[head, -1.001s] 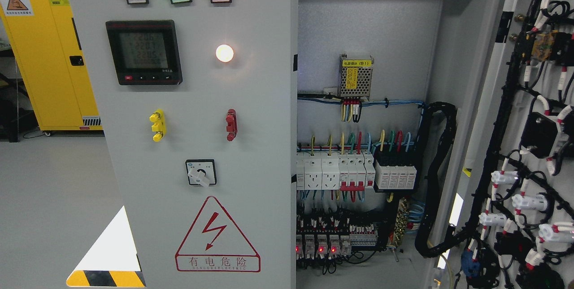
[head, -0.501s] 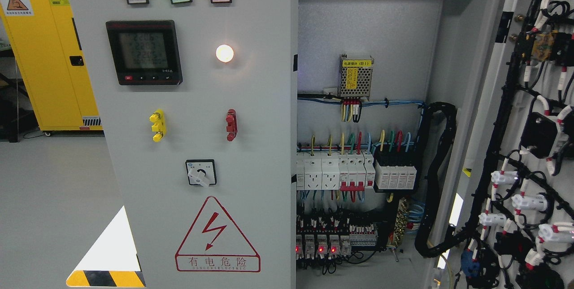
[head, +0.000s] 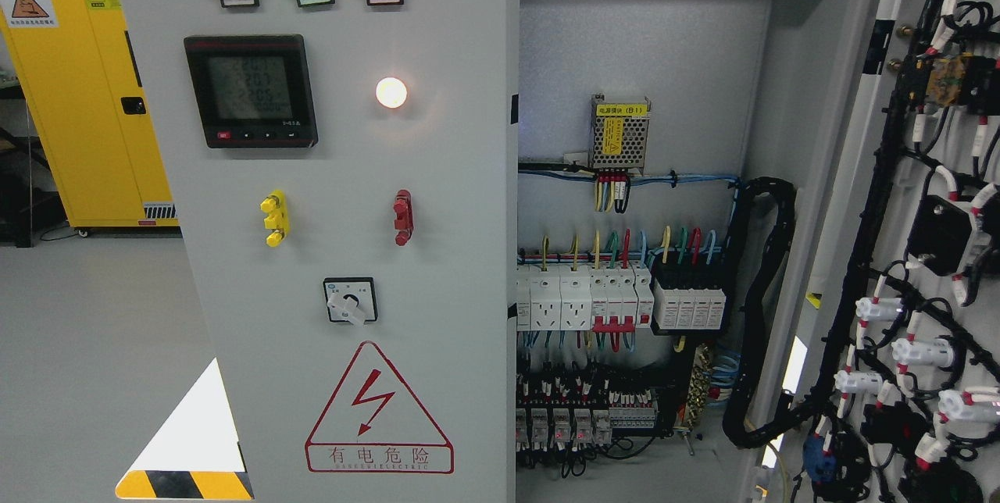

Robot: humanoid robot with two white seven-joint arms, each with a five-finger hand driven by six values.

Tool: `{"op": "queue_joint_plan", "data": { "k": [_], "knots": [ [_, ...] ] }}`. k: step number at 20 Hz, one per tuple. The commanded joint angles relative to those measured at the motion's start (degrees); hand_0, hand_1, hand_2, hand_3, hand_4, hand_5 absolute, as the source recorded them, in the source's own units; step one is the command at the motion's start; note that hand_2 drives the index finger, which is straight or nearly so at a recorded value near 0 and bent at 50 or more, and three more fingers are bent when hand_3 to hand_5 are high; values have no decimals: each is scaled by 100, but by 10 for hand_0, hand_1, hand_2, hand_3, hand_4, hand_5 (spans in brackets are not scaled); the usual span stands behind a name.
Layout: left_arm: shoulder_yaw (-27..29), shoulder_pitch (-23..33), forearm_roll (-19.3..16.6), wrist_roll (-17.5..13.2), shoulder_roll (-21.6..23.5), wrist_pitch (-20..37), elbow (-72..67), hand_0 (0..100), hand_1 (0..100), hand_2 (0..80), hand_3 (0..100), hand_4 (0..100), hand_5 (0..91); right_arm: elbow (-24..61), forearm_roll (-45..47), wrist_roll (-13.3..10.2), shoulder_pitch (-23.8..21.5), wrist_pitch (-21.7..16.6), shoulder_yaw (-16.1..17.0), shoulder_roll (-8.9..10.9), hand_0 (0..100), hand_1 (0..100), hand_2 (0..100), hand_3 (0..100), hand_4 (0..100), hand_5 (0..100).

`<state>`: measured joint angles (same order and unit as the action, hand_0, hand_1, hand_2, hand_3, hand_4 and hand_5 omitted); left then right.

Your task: Open door with both hands

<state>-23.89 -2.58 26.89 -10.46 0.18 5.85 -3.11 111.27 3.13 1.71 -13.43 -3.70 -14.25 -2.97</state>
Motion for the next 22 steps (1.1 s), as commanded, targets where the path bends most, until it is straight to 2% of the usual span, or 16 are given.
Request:
{"op": "queue_joint_plan", "data": {
  "k": [1, 8, 13, 22],
  "knots": [
    [7, 3, 0, 0, 79, -14, -5, 120, 556, 0, 0, 0, 0, 712, -49, -12, 709, 19, -324, -371, 0, 500, 40, 0, 0, 0],
    [16, -6, 9, 0, 35, -14, 3, 120, 556, 0, 0, 0, 0, 624, -67, -12, 1113, 115, -332, -423, 0, 500, 40, 0, 0, 0],
    [7, -15, 9, 0, 26, -14, 12, 120, 556, 0, 0, 0, 0, 457, -76, -12, 1649, 650, -289, -432, 0, 500, 40, 0, 0, 0],
    [7, -15, 9, -9, 26, -31, 3, 120, 556, 0, 0, 0, 0, -263, -568, -12, 2484, 687, -218, -485, 0, 500, 40, 0, 0, 0]
  ]
}}
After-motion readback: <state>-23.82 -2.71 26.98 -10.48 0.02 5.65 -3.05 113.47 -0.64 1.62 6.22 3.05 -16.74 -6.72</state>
